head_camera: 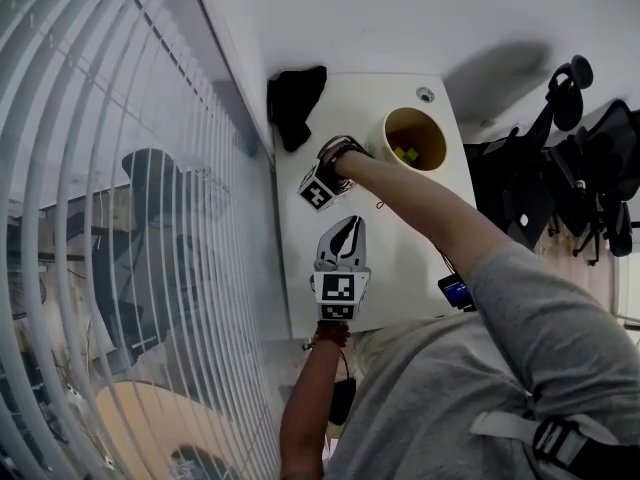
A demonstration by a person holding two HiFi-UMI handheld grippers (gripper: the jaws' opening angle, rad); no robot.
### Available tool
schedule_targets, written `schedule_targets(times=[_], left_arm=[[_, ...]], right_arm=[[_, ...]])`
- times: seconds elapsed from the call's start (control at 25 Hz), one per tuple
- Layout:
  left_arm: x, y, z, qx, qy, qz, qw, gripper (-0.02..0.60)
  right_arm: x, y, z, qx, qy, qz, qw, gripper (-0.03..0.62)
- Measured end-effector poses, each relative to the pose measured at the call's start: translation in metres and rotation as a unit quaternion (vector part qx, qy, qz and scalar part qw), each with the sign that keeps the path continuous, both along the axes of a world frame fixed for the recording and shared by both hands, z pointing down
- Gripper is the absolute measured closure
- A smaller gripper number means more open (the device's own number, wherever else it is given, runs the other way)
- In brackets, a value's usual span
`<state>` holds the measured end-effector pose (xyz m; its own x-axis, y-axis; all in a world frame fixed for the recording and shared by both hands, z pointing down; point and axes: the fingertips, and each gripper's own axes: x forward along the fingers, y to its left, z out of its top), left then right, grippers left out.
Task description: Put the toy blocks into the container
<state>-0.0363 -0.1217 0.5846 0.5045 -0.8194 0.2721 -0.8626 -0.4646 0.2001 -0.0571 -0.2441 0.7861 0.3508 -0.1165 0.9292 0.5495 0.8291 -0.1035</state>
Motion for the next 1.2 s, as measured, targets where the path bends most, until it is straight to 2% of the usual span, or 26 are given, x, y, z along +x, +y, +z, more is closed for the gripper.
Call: schedule_targets(times=[0.16, 0.36, 0.6, 0.84, 1.0, 1.2], left_arm=[[0.011, 0.001, 0.007, -0.004, -0.004, 0.010, 0.9999, 0.557], [0.022, 0.001, 0.009, -0.001, -0.007, 0.024, 0.9997, 0.557], [0.020, 0.009, 0.010, -0.007, -0.013, 0.029, 0.9995, 0.557], [0.025, 0.008, 0.009, -0.004, -0.015, 0.034, 0.9993, 0.557], [0.017, 0.013, -0.006, -0.001, -0.015, 0.026, 0.9996, 0.557], [0.015, 0.011, -0.007, 0.004, -0.016, 0.021, 0.9996, 0.557]], right_arm=[[-0.009, 0.005, -0.016, -0.008, -0.052, 0.022, 0.998, 0.579], [-0.013, 0.013, -0.034, -0.013, -0.092, 0.038, 0.995, 0.586], [-0.021, 0.027, -0.068, -0.010, -0.134, 0.043, 0.990, 0.586], [-0.015, 0.052, -0.106, -0.024, -0.212, 0.084, 0.973, 0.586], [-0.009, 0.065, -0.139, -0.022, -0.242, 0.107, 0.964, 0.586], [0.001, 0.067, -0.167, -0.019, -0.287, 0.155, 0.945, 0.586]])
